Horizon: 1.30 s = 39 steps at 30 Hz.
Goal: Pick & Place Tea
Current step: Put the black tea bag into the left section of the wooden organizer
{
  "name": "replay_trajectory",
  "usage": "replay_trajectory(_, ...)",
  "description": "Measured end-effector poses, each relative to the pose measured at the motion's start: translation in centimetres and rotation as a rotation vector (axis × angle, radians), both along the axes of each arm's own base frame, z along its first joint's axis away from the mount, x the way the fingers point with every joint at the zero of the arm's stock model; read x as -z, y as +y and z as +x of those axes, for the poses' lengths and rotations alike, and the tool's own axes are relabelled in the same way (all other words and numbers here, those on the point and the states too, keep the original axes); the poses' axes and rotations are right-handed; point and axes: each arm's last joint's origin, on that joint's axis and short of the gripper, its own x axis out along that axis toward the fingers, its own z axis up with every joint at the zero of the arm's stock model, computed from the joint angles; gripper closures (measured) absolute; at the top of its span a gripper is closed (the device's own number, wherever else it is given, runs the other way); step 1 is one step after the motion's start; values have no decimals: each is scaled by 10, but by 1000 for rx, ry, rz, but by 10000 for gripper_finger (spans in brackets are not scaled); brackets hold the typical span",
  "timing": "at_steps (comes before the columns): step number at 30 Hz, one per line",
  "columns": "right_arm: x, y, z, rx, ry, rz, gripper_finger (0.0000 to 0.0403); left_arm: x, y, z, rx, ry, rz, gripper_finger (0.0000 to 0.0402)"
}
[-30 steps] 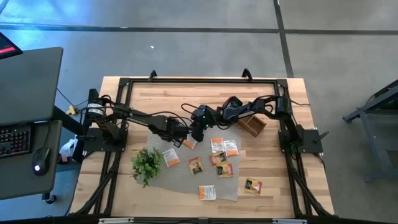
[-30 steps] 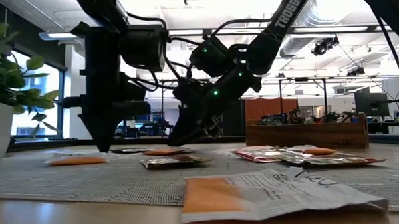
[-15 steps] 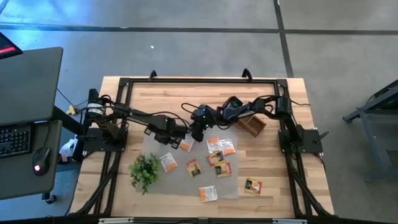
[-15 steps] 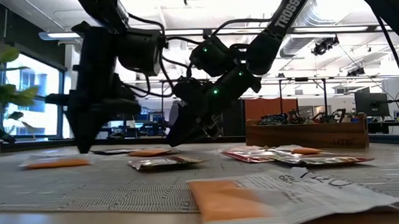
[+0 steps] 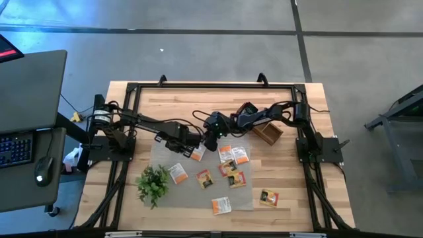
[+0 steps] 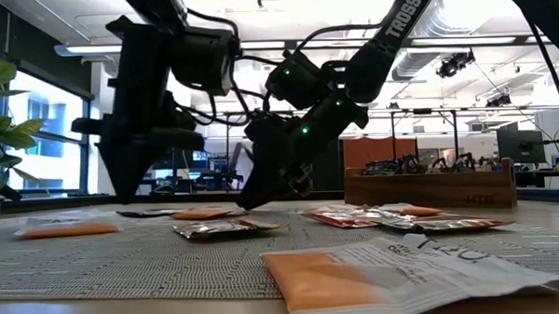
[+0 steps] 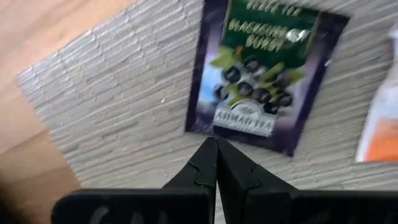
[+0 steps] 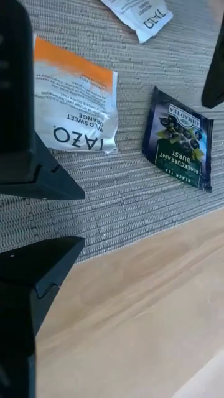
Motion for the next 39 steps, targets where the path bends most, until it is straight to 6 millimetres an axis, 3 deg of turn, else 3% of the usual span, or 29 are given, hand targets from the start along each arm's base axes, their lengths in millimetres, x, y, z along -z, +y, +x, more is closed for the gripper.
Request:
replay_trajectory(18, 0, 1, 0, -8, 2, 7, 299, 0, 0, 5, 0, -59, 12, 401)
replay_trajectory(25, 0, 1, 0, -8, 1, 7, 299, 10, 1, 9, 39, -114, 15, 402)
replay_trajectory(39, 0, 1, 0, -21, -12, 18, 299, 11, 30, 30, 173, -312, 94, 402)
